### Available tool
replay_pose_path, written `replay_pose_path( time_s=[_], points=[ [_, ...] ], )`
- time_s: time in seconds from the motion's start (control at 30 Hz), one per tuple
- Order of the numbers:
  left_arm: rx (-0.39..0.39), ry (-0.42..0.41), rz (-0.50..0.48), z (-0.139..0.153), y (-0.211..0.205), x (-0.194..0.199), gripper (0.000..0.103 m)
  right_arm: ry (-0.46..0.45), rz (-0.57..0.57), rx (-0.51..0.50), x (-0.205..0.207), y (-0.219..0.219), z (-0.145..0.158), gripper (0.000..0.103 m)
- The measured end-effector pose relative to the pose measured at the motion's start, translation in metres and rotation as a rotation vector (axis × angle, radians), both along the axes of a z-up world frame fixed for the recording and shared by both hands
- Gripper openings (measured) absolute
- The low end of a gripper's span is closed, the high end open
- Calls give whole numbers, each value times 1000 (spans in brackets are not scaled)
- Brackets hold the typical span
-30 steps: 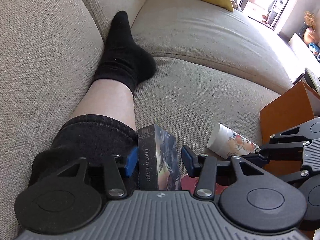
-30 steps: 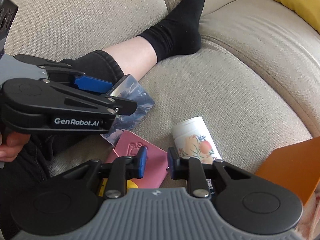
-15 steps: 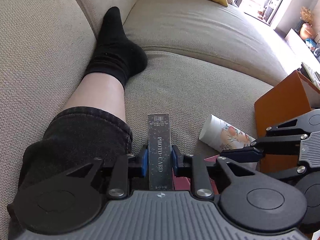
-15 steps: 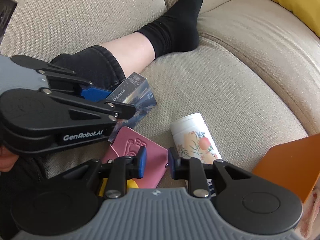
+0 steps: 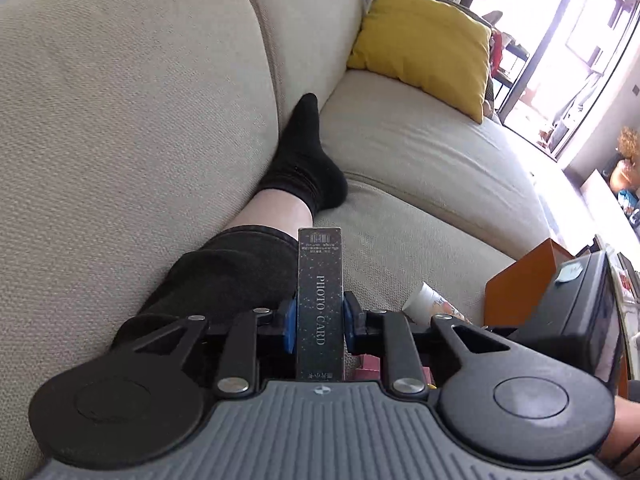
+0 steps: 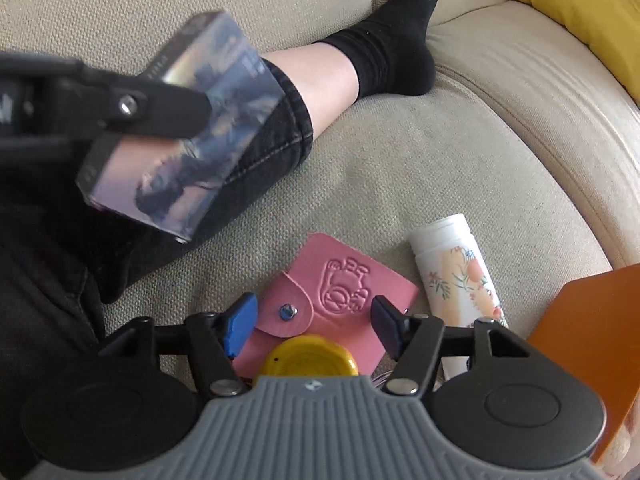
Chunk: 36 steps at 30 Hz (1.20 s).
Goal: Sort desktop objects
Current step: 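Grasp the dark PHOTO CARD pack upright with the left tool, then grasp the pink leather card holder with the right tool while the left holds the photo card pack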
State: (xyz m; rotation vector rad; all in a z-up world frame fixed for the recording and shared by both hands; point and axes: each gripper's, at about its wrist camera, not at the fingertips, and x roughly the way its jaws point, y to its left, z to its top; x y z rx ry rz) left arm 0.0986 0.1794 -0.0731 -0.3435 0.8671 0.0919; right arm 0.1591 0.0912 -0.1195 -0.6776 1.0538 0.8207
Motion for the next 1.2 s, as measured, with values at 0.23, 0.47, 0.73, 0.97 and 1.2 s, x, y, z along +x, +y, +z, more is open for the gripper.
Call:
replay_pose_path(
  time_s=[0.23,0.47,0.73,0.97,1.2],
  points=[
    [-48,-24,32,3,11,-20,26,-186,60,-121,-31,15,-24,86],
    [-80,-40,53,2,15,-32,26,-176,-11,-92,-20,3,-19,84],
    [-91,-29,8,-4,-4,-26,26,-24,-76,27,-4,-24,20,48],
    [-71,19,-50,-18,-30,-12,26,160,-224,163,28,-61,47,37],
    [-98,105,-90,-49,-44,4,25,272,-288,183,39,-79,51,37]
  ],
)
